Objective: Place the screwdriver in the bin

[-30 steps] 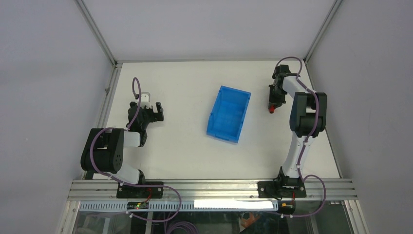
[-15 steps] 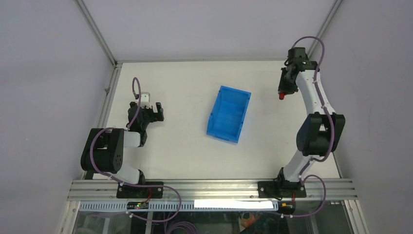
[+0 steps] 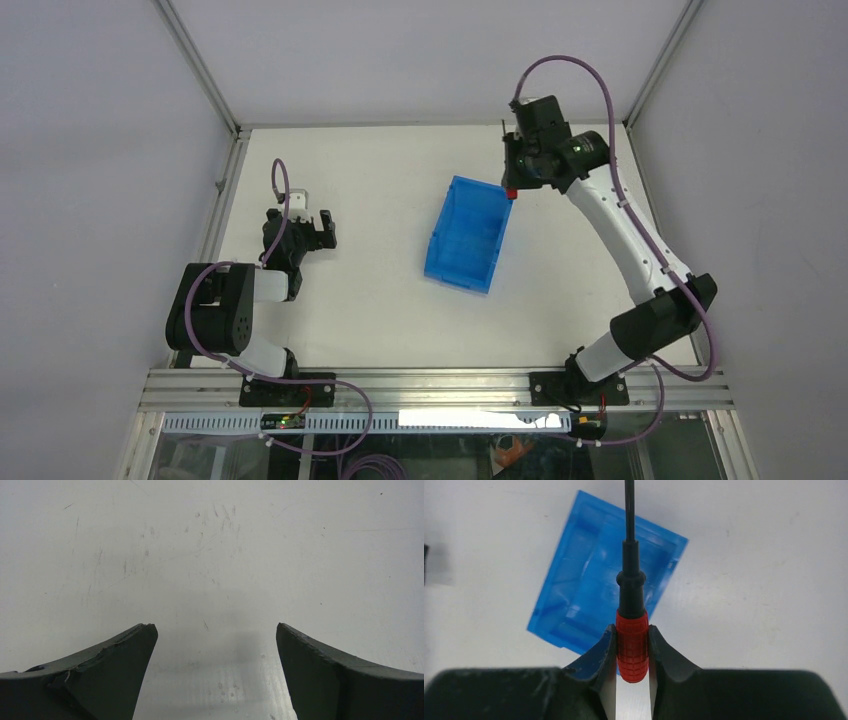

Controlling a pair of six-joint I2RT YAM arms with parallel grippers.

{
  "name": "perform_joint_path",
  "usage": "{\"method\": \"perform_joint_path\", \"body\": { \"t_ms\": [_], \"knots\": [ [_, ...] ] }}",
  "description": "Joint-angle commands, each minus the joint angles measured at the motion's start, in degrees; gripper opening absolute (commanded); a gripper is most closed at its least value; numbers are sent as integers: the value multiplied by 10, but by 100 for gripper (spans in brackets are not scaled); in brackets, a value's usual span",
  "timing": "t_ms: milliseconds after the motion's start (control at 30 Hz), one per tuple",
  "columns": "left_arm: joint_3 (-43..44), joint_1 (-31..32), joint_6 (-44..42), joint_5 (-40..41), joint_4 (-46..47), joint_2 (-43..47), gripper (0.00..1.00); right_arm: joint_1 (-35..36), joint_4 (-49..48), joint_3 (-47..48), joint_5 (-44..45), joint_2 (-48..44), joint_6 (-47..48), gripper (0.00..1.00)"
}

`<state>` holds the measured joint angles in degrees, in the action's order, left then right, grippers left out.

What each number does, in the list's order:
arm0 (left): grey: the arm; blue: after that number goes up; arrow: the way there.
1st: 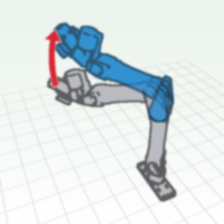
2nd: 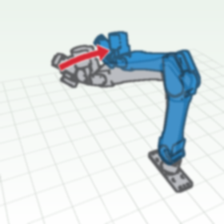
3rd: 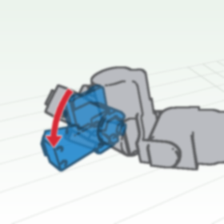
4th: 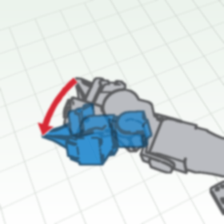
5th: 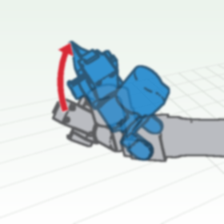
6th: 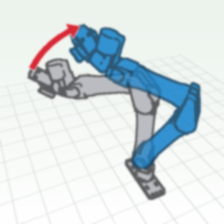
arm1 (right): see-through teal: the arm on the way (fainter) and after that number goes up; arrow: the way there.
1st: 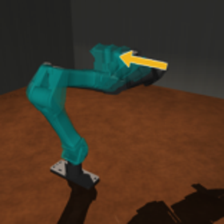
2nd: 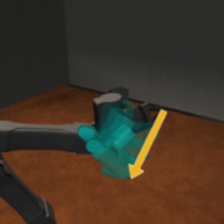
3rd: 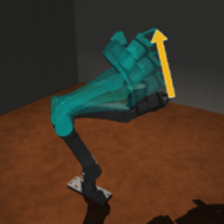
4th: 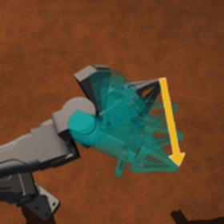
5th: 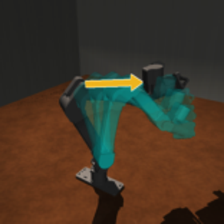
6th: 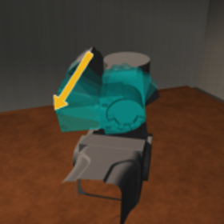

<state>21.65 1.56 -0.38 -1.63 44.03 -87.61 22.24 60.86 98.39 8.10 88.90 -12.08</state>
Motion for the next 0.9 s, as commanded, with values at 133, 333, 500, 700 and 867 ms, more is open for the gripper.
{"method": "perform_joint_path", "body": {
  "t_ms": [133,333,500,700,867],
  "knots": [
    [2,6,11,-5,21,12,99,126,-103,-60,80,-34,-82,9],
    [2,6,11,-5,21,12,99,178,-158,-140,137,0,-124,13],
    [2,6,11,-5,21,12,99,197,-200,-192,137,54,-157,18],
    [3,6,11,-5,21,13,99,202,-218,-211,139,148,-208,22],
    [2,6,11,-5,21,12,99,203,-222,-208,135,190,-225,32]
  ]
}}
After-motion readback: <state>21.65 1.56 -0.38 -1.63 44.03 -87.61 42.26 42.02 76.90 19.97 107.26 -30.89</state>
